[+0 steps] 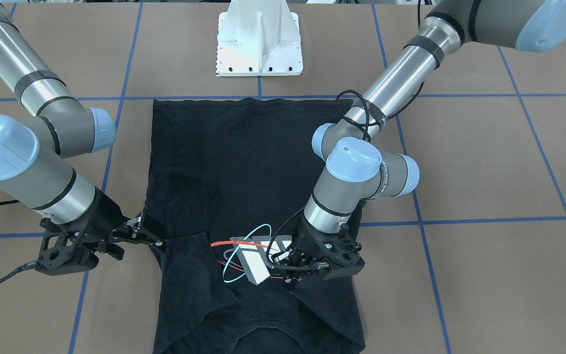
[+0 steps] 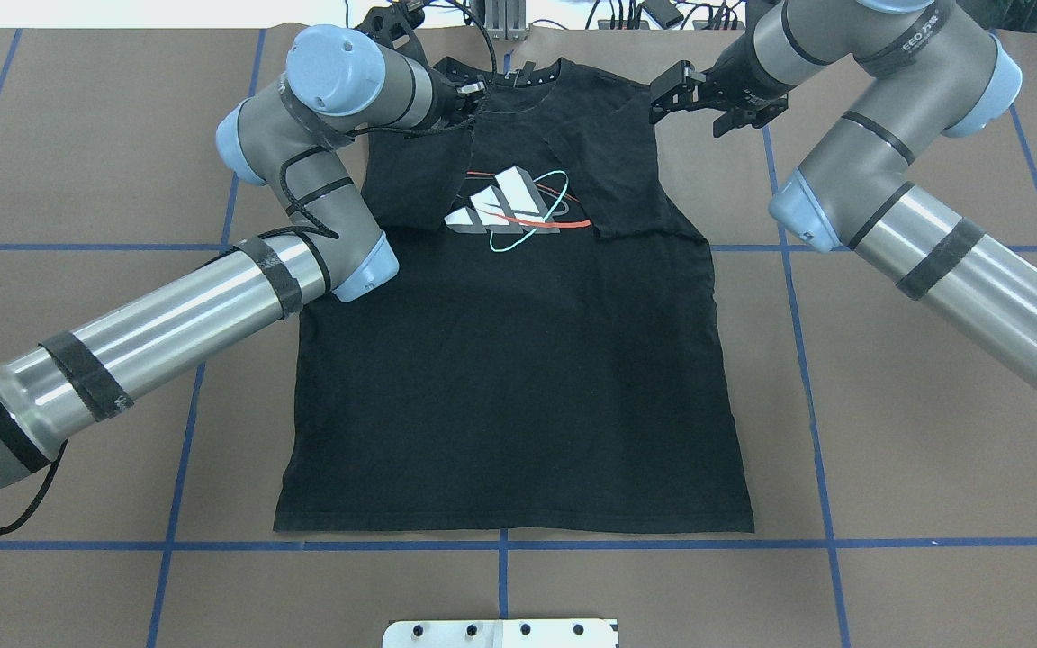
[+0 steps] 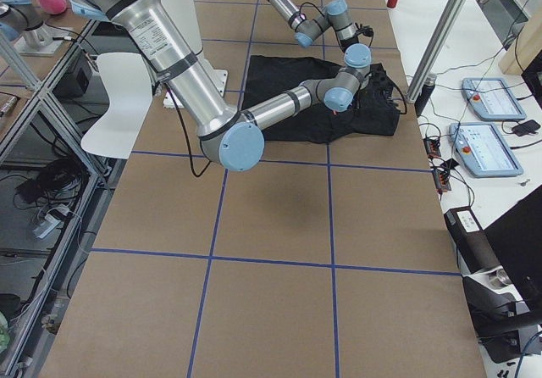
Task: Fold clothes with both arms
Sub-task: 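Grasp and fold the sleeve inward toward the collar with the left gripper, then release the sleeve and move both grippers beside the shirt body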
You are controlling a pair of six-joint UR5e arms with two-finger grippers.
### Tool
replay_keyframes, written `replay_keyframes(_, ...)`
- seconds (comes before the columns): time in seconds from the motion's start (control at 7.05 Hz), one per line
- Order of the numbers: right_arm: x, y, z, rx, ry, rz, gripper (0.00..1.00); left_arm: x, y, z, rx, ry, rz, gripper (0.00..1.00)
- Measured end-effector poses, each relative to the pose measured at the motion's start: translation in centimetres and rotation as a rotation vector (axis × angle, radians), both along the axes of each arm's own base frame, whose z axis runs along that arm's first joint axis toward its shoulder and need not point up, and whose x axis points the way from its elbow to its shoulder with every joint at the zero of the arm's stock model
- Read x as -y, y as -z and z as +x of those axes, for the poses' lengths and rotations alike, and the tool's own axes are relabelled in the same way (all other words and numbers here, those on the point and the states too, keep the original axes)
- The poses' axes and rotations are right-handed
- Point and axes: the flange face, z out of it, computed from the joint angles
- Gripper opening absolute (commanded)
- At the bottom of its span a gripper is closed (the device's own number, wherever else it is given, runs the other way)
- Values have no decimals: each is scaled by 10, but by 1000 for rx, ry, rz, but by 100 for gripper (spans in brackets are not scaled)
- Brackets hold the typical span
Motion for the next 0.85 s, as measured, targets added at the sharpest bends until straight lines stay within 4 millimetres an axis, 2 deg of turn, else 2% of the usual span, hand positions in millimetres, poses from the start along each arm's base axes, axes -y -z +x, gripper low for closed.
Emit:
replay_keyframes(0.14, 0, 0, 0, -1, -1, -2, 100, 0, 0, -1, -6, 1, 7, 99)
replay_keyframes(0.43, 0, 3, 1, 6, 1, -4, 100, -4, 12, -8, -39, 0, 38, 99)
replay_keyframes(0.57, -3, 6, 2, 20, 16, -8, 100, -13, 16, -17, -55, -11, 50, 99)
replay_keyframes(0.85, -22, 0, 11, 49, 34, -48, 100, -53, -8, -51, -64, -79, 30, 99)
